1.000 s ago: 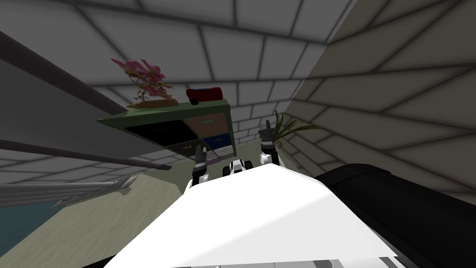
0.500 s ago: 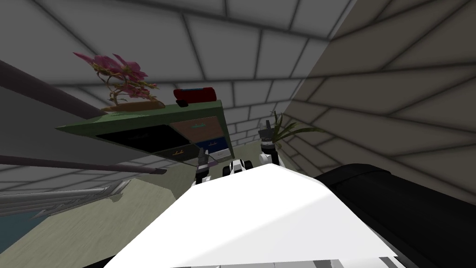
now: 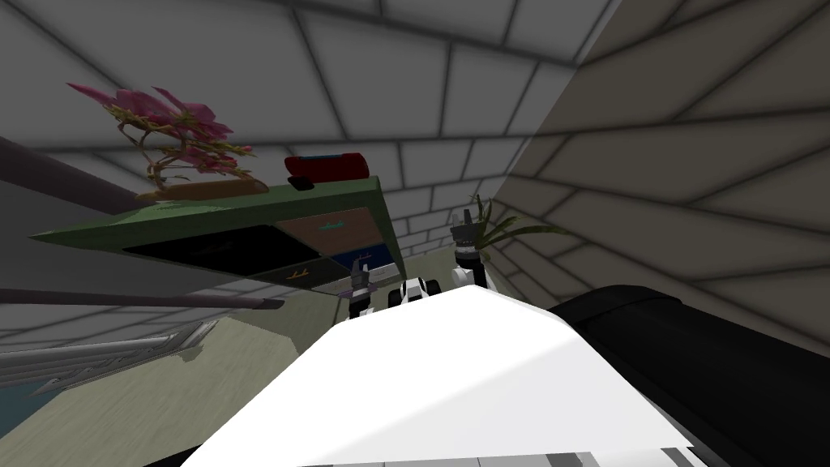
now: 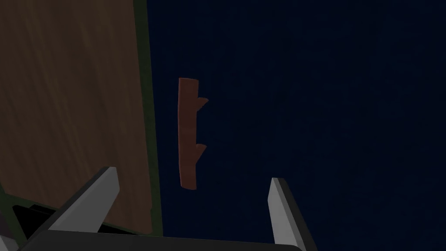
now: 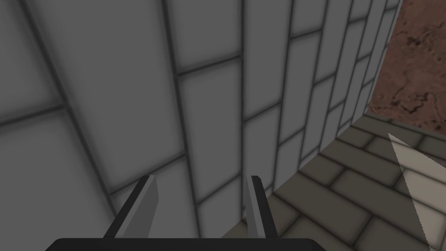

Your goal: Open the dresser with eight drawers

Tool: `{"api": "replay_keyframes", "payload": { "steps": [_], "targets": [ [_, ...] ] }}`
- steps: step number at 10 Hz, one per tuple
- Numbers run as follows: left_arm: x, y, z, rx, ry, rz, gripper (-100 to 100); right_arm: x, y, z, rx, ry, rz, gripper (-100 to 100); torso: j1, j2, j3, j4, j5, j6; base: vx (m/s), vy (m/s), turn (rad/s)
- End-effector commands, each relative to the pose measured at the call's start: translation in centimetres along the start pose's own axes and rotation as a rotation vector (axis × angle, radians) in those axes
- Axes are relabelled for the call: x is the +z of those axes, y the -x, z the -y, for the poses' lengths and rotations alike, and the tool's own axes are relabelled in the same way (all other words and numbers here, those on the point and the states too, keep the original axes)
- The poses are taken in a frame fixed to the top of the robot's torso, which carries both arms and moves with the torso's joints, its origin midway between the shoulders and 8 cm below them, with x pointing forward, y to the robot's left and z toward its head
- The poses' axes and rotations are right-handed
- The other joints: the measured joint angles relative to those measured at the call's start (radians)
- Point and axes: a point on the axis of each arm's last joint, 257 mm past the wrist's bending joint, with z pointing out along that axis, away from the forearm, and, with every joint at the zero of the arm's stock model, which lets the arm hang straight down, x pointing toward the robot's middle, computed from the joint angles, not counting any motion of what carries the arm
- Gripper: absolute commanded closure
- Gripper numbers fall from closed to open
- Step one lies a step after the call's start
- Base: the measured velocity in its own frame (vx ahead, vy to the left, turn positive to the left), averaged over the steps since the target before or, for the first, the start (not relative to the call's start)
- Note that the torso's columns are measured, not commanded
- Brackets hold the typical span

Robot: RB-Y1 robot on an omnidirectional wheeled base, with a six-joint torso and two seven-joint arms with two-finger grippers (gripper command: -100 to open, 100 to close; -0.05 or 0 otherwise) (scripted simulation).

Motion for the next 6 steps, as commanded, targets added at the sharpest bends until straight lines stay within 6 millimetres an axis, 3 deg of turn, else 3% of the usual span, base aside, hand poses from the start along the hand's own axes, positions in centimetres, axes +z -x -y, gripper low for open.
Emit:
{"api": "replay_keyframes", "payload": {
  "steps": [1,5,6],
  "targets": [
    [-0.1,-0.4,-0.4,-0.018,0.004,0.012,-100,0.0,0.0,0.0,0.000,0.000,0.000,0,0.000,0.001,0.000,0.000,0.000,0.000,0.016,-0.014,-0.001],
    [0.6,-0.2,0.5,-0.017,0.002,0.016,-100,0.0,0.0,0.0,0.000,0.000,0.000,0,-0.001,-0.002,-0.001,-0.001,0.000,0.000,0.052,0.001,-0.010],
    [0.2,-0.4,-0.1,-0.019,0.004,0.014,100,0.0,0.0,0.0,0.000,0.000,0.000,0,-0.001,0.000,0.000,0.000,0.000,0.000,-0.035,-0.009,0.020]
  ]
}}
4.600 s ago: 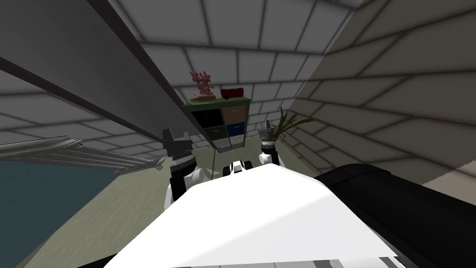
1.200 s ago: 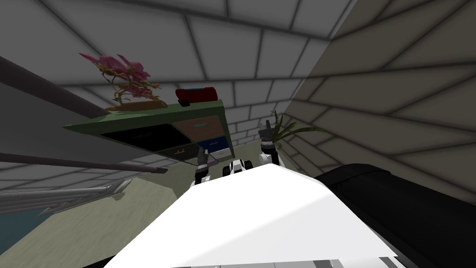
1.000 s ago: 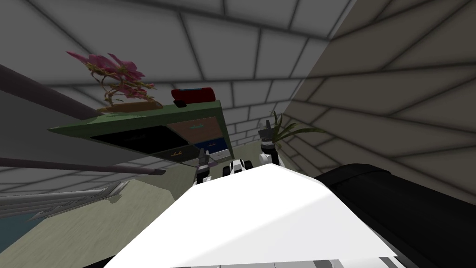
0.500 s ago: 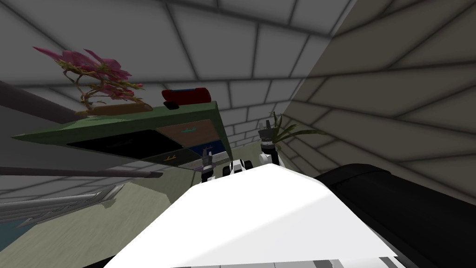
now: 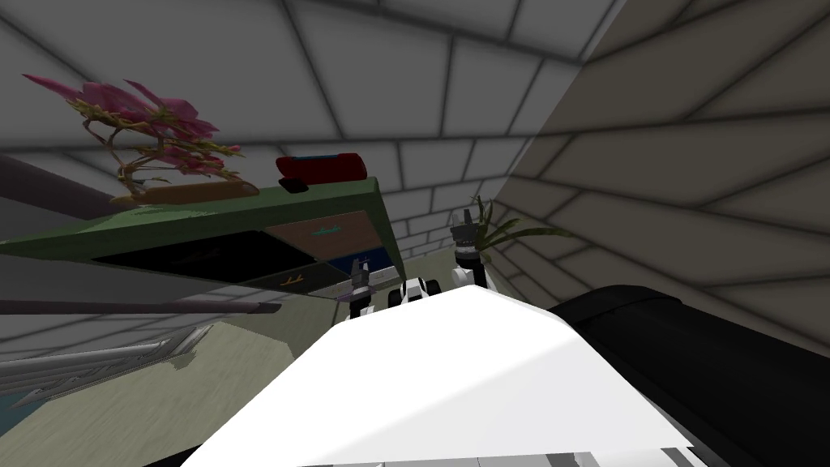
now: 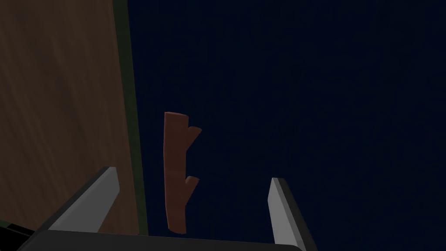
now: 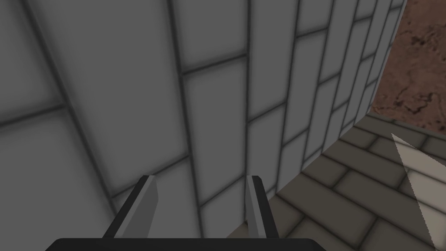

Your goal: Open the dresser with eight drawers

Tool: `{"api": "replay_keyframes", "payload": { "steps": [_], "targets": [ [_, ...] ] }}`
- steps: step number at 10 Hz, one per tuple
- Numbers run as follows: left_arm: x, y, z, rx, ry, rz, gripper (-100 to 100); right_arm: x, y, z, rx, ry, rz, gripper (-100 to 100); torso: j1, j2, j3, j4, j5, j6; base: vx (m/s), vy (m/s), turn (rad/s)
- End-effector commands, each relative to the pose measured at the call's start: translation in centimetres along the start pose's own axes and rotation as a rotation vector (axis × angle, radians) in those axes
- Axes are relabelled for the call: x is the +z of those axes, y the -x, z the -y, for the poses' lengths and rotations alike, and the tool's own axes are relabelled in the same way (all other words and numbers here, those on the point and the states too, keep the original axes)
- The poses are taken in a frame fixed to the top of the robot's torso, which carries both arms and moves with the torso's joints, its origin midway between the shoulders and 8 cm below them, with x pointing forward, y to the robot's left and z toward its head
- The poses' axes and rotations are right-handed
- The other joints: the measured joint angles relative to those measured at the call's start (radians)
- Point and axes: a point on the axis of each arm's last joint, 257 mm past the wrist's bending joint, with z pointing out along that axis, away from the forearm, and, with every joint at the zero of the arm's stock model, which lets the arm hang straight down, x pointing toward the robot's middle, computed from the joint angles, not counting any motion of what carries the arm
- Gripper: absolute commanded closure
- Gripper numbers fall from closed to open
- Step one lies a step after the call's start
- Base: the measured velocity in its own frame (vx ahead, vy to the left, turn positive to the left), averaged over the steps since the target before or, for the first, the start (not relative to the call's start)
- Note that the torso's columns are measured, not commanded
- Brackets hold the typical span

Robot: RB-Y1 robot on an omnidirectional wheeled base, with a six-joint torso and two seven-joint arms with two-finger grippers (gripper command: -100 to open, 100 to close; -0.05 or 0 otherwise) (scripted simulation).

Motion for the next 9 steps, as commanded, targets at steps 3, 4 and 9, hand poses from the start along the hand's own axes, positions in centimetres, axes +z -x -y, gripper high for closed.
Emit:
{"api": "replay_keyframes", "payload": {
  "steps": [3,4,9],
  "targets": [
    [-0.2,-0.3,0.2,-0.001,-0.025,-0.003,100,0.0,0.0,0.0,0.000,0.000,0.000,0,0.003,-0.005,-0.001,-0.006,0.006,0.002,-0.057,0.001,0.013],
    [-0.4,-0.2,0.1,0.000,-0.004,-0.006,100,0.0,0.0,0.0,0.000,0.000,0.000,0,0.003,-0.008,-0.004,-0.004,0.003,0.001,-0.125,-0.036,0.009],
    [-0.9,-0.1,0.4,0.000,0.008,-0.011,100,0.0,0.0,0.0,0.000,0.000,0.000,0,0.002,-0.008,-0.004,-0.002,0.001,0.000,-0.135,-0.016,0.008]
  ]
}}
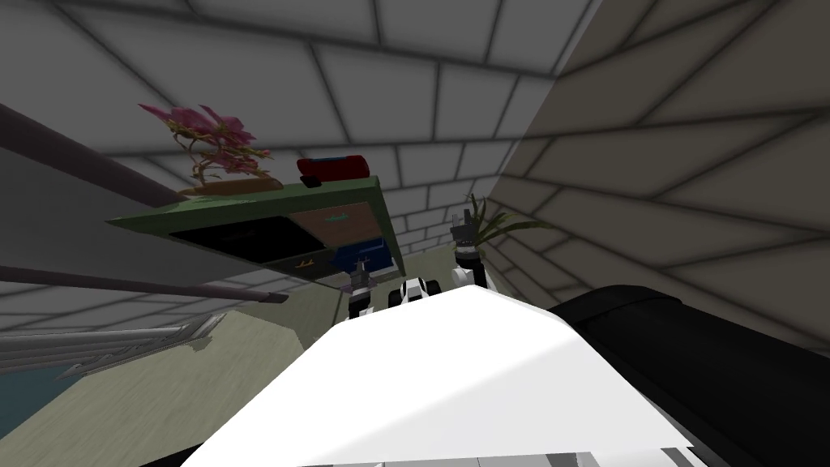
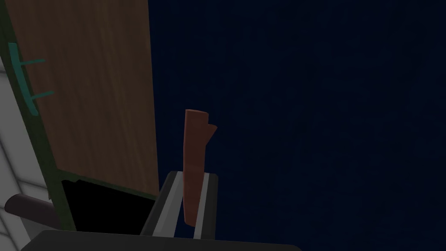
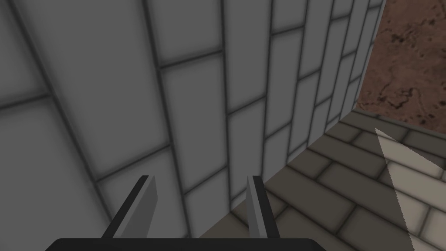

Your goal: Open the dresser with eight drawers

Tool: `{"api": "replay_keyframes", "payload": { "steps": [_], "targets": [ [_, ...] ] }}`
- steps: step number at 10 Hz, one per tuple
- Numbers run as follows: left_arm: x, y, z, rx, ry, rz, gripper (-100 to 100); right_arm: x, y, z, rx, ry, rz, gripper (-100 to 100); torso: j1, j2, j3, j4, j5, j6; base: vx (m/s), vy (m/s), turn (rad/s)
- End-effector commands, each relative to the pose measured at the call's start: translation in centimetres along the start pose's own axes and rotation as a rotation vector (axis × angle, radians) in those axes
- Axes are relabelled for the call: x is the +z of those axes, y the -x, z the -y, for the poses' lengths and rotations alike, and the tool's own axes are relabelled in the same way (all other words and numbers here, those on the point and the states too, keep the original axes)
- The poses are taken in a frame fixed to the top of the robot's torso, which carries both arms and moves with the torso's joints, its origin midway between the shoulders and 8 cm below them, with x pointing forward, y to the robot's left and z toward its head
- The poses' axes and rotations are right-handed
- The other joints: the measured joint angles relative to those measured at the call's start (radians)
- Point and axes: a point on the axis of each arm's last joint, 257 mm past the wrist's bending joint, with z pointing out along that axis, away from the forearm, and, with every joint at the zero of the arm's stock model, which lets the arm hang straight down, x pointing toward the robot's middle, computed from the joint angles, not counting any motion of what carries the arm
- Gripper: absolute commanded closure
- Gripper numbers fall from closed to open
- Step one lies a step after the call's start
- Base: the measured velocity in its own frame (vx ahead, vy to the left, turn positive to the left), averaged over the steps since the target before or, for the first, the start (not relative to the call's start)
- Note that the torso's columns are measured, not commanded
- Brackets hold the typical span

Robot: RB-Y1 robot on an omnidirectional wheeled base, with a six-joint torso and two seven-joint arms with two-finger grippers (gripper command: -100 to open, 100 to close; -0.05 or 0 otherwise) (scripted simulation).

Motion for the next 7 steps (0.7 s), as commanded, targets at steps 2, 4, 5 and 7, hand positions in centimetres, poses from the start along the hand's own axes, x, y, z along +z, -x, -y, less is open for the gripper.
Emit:
{"api": "replay_keyframes", "payload": {
  "steps": [2,4,5,7],
  "targets": [
    [-0.8,-0.1,0.0,-0.002,0.008,-0.005,100,0.0,0.0,0.0,0.000,0.000,0.000,0,0.000,0.008,0.005,0.000,0.001,0.000,-0.168,-0.011,0.014],
    [0.1,-1.1,1.2,-0.002,-0.001,-0.011,-100,0.0,0.0,0.0,0.000,0.000,0.000,0,-0.001,0.006,0.004,0.000,0.001,0.000,-0.138,-0.008,0.018],
    [0.1,-1.1,1.2,-0.002,-0.002,-0.011,-100,0.0,0.0,0.0,0.000,0.000,0.000,0,0.000,0.002,0.001,0.000,0.000,0.000,-0.015,0.030,0.005],
    [0.8,-2.0,2.1,-0.002,-0.002,-0.014,-100,0.0,0.0,0.0,0.000,0.000,0.000,0,-0.001,0.001,0.000,0.002,-0.002,0.000,0.013,0.037,0.007]
  ]
}}
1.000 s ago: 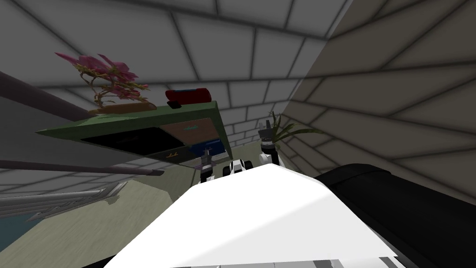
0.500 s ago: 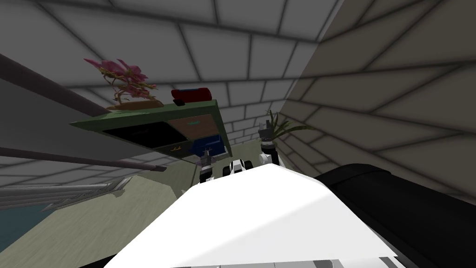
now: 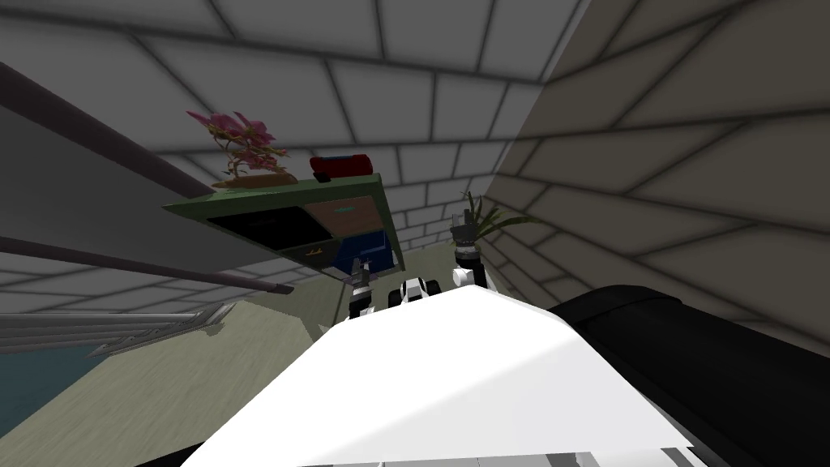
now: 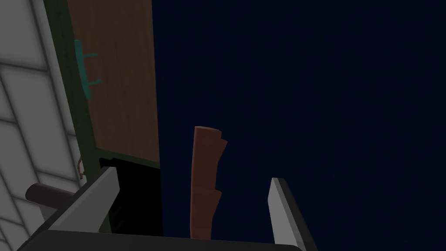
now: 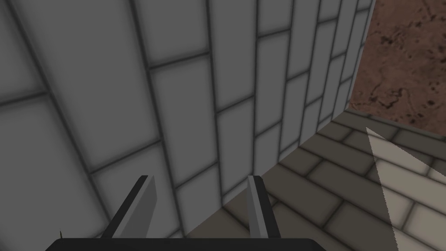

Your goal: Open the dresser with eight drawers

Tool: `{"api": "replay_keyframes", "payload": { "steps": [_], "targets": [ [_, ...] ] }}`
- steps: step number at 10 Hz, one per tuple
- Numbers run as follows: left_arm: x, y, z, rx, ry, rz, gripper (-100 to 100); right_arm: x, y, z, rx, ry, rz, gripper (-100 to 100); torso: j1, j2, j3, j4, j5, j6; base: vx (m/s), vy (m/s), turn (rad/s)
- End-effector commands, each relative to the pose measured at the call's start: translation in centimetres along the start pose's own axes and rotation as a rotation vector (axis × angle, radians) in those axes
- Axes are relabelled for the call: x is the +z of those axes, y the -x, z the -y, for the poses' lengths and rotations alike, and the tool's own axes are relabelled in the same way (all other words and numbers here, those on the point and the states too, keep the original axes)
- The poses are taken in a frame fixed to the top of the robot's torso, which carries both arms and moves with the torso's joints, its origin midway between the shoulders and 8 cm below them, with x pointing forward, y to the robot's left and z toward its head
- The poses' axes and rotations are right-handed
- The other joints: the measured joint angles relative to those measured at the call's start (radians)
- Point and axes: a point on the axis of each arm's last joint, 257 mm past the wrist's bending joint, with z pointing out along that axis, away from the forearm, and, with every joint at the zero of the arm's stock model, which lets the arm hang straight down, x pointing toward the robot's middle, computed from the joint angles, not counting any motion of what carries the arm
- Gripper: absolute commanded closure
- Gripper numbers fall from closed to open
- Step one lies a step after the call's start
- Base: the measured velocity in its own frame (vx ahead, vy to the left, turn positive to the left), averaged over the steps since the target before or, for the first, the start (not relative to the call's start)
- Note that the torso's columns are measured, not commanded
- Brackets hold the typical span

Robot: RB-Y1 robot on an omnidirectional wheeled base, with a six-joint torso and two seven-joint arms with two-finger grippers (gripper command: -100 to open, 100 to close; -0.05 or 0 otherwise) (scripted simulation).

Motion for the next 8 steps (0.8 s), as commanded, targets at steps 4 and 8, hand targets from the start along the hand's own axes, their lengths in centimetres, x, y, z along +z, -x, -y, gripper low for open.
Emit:
{"api": "replay_keyframes", "payload": {
  "steps": [4,8],
  "targets": [
    [1.9,-2.3,2.9,0.001,-0.003,-0.006,-100,0.0,0.0,0.0,0.000,0.000,0.000,0,-0.001,0.009,0.006,0.002,0.000,0.000,-0.018,0.033,0.010],
    [2.3,-2.8,3.1,0.002,0.010,-0.006,0,0.0,0.0,0.0,0.000,0.000,0.000,0,-0.003,0.008,0.005,0.003,-0.001,-0.001,-0.015,0.020,0.002]
  ]
}}
